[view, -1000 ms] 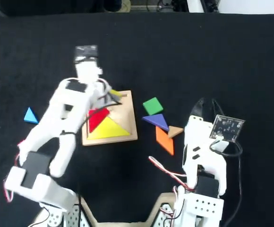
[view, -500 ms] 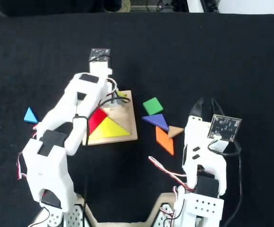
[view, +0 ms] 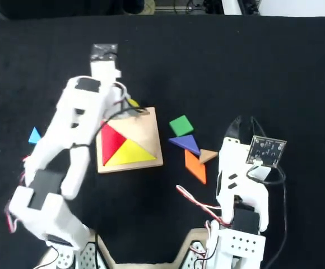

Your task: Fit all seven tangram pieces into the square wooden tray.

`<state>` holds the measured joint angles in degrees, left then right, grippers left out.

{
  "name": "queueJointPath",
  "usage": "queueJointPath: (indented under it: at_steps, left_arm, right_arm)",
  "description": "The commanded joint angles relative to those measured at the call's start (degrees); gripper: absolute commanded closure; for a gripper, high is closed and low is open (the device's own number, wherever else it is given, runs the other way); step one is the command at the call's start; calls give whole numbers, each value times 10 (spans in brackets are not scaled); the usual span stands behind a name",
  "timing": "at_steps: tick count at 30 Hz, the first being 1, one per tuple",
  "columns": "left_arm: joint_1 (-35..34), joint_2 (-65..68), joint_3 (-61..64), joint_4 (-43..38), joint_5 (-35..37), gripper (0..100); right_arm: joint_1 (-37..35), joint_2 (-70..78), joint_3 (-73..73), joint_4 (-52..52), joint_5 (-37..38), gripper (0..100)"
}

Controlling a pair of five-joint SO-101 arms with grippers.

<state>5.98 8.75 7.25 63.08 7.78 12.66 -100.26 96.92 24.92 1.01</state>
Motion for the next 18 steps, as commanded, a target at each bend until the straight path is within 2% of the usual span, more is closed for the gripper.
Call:
queueJointPath:
  at_steps: [1, 7, 10, 14, 18]
  left_arm:
    - [-80, -119, -21, 59, -40, 671]
    - [-191, -277, 21, 161, -120, 671]
    - [-226, -334, 90, 180, -127, 671]
    - [-271, -371, 240, 108, -127, 671]
    - [-358, -394, 324, 36, -129, 671]
  right_arm:
    - [-7, 7, 0, -9, 4, 903]
    - [-8, 7, 0, -9, 4, 903]
    - [-13, 7, 0, -9, 4, 903]
    - [-39, 7, 0, 10, 5, 903]
    - [-40, 7, 0, 10, 5, 903]
